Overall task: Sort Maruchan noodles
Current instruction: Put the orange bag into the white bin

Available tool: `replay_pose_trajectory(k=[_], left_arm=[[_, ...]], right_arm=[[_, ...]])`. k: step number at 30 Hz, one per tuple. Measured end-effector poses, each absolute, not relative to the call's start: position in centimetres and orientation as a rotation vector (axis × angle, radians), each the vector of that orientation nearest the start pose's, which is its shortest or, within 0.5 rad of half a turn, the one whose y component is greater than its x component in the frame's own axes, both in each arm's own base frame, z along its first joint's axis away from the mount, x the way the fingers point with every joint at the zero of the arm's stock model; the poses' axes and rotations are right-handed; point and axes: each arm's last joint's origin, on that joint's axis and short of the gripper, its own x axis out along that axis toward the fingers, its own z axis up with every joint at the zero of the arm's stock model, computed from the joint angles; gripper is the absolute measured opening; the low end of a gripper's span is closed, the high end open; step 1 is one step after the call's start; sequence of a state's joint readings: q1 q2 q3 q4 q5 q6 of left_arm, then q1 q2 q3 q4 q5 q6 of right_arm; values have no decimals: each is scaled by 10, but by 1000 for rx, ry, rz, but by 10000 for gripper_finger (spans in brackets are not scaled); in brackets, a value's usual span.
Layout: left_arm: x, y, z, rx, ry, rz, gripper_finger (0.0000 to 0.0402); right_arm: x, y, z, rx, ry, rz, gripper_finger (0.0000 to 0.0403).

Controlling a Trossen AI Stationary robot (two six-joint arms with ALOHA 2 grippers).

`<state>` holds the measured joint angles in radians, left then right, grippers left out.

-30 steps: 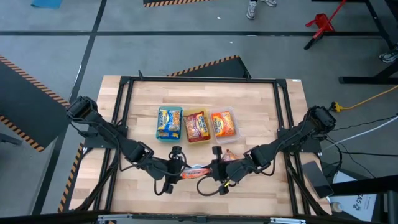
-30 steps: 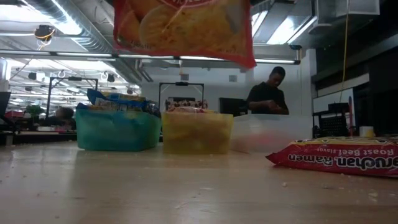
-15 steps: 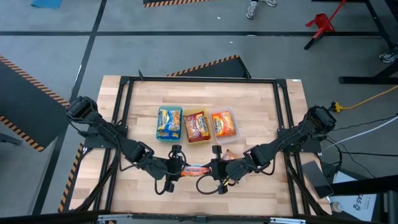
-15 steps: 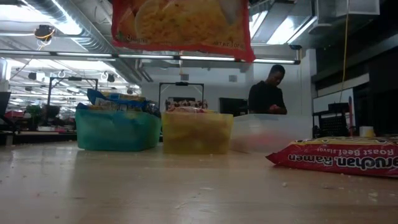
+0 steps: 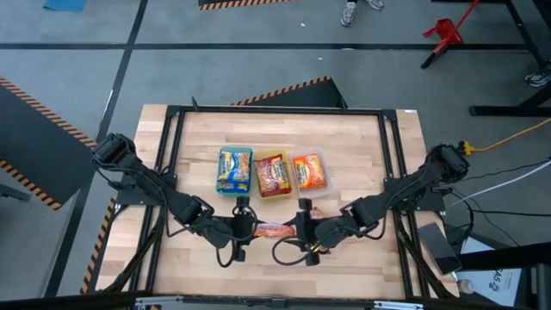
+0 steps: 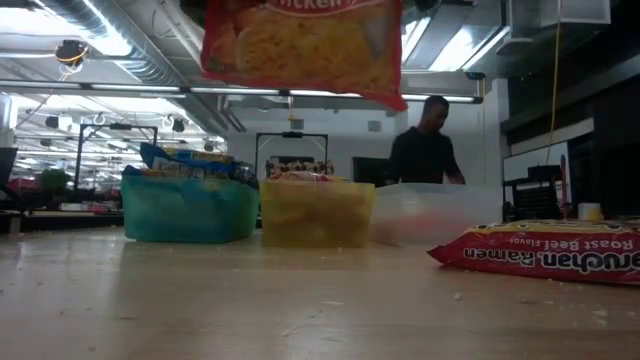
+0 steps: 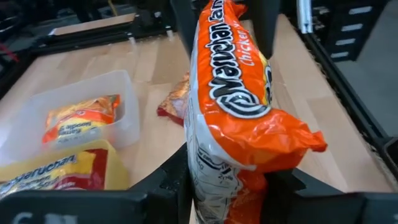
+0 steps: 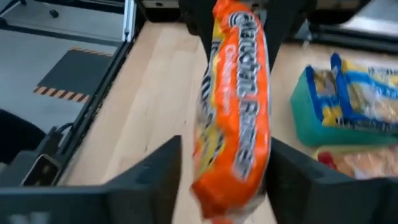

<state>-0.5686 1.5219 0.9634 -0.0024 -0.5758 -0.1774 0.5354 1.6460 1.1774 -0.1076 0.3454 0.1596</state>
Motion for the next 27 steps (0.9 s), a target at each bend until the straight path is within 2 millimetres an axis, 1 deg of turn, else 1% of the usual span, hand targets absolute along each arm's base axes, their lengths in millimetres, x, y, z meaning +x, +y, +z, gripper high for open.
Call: replay_pose_trajectory(k=[3,5,7,12,14,16,18,22,25,27], left_arm=[[283,-159,239,124,462,80,117],[285,-155,240,90,453,130,117],[288,-148,240,21,431,209,117],[301,-123,248,-274,268,457,117],[308,-109,251,-379,211,510,117],[314,-94,252,-464,195,526,116],[321,-76,251,-517,225,489,116],[333,-32,251,-650,327,271,116],[338,2,259,-721,379,133,116],[339,25,265,-728,404,96,117]], right_arm=[[306,176,266,-56,576,120,230],[296,173,273,-31,599,90,251],[283,170,279,-21,628,41,263],[253,170,298,34,604,-69,268],[241,172,304,45,584,-106,262],[231,175,309,49,557,-126,256],[222,179,311,35,541,-136,249],[208,189,313,13,530,-116,240],[201,196,312,15,534,-87,237],[197,199,312,24,537,-77,237]])
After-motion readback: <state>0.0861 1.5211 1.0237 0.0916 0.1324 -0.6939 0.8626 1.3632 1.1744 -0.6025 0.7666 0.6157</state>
